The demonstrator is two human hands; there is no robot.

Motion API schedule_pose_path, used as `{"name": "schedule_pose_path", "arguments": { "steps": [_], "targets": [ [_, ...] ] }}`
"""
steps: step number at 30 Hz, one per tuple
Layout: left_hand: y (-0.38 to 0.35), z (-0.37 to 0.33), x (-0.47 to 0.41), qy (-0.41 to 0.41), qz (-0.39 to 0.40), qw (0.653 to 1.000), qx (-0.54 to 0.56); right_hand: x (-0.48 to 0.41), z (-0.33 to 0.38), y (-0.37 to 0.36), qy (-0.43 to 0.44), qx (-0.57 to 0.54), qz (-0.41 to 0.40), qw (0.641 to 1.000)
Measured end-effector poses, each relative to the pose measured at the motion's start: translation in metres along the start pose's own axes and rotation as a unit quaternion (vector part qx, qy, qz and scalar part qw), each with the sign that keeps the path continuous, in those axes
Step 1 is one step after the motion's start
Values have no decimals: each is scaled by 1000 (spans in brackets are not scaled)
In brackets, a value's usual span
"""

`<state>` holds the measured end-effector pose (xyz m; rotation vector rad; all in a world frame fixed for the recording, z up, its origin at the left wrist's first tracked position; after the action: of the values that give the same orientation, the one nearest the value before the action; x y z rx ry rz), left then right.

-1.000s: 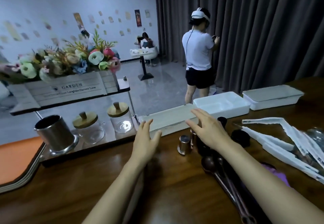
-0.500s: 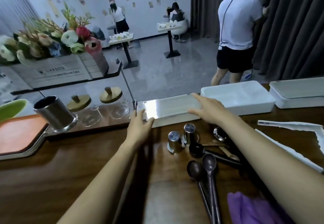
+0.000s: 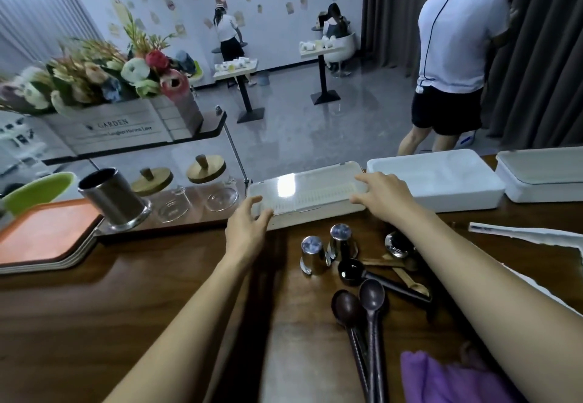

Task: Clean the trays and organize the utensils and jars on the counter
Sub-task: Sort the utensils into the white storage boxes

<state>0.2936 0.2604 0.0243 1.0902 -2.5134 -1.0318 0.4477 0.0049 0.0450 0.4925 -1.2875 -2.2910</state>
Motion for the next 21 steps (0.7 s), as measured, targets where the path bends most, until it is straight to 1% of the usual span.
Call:
{"name": "schedule_pose_path", "arguments": {
  "steps": [5, 11, 16, 21],
  "targets": [
    [30, 2, 22, -24, -28, 999, 8, 21, 25, 15, 6, -15, -34, 999],
    [88, 39, 63, -33, -74, 997, 9, 65, 83, 8, 41, -34, -47, 998],
    [140, 92, 111, -17, -91, 996, 11, 108, 139, -22, 65, -34, -49, 996],
    [181, 146, 168, 1, -84, 996, 13, 164, 177, -75, 52, -31, -9, 998]
  ]
}}
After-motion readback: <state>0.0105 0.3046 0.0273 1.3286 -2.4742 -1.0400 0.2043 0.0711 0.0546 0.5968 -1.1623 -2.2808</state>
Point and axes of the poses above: each hand's wrist, its own x-axis away from the middle knuckle, its own y-axis out of the back of the hand, z = x × y, the point moved 10 cm from there along -x, towards the middle knuckle, and after that the axes turned 8 degrees about y, right-handed, at the moved point
